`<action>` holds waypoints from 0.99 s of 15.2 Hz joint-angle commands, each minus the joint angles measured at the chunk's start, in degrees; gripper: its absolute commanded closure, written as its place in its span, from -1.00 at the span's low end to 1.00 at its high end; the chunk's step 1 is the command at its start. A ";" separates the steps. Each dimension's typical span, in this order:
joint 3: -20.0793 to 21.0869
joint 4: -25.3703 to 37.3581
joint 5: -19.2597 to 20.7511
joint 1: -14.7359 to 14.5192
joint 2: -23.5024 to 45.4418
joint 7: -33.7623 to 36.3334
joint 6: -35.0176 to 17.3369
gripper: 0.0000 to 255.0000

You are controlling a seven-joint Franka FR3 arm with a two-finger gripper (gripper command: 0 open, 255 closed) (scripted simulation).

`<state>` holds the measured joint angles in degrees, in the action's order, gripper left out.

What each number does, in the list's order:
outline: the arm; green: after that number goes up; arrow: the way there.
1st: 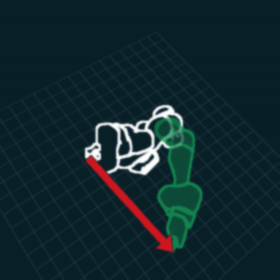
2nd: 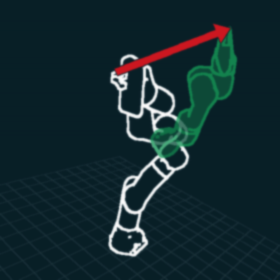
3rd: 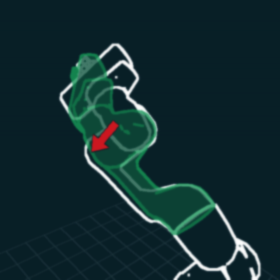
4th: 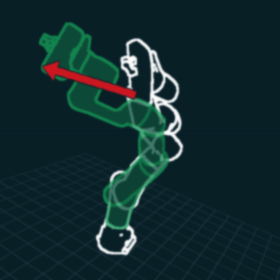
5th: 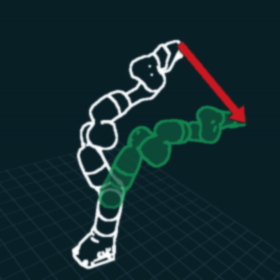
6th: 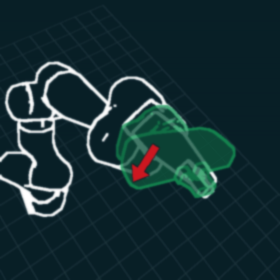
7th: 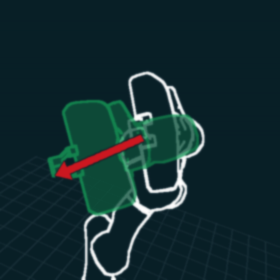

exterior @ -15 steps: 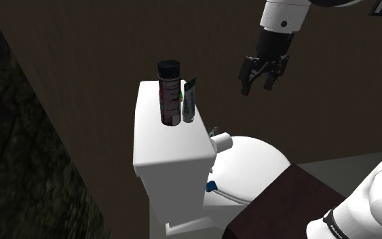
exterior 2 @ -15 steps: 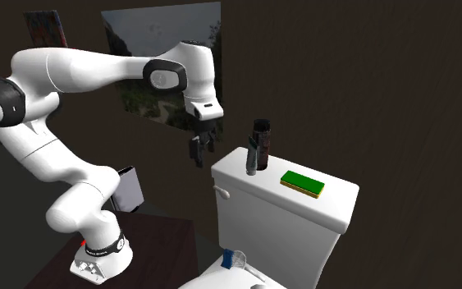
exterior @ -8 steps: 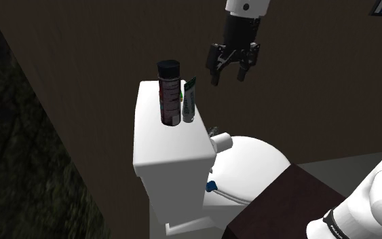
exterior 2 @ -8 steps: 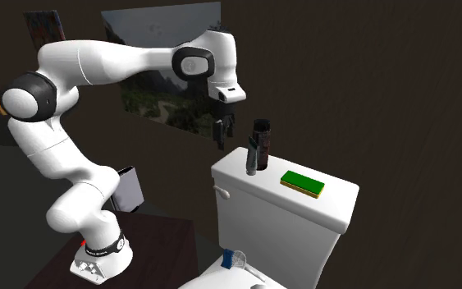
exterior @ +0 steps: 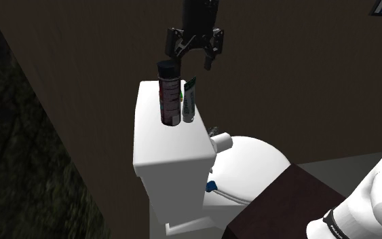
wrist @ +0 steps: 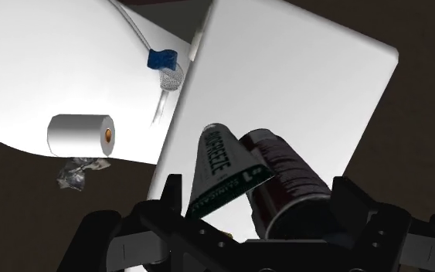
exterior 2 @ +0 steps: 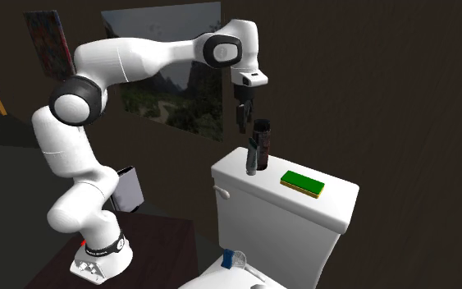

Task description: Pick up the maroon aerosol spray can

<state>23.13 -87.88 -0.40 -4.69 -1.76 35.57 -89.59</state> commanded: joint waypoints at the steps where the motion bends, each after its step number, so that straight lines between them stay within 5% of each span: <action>1: 1.56 6.97 2.45 -1.35 5.48 2.63 1.73 -1.00; 4: 2.76 15.82 5.63 -3.80 11.87 5.26 4.63 -1.00; 13: 2.33 6.05 4.20 -2.75 8.91 4.64 -2.46 -1.00; 14: 2.37 6.09 4.21 -2.80 8.89 4.73 -2.41 1.00; 15: 2.37 6.05 4.20 -2.79 8.87 4.72 -2.43 1.00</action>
<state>25.51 -81.66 3.82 -7.49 7.12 40.29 -91.93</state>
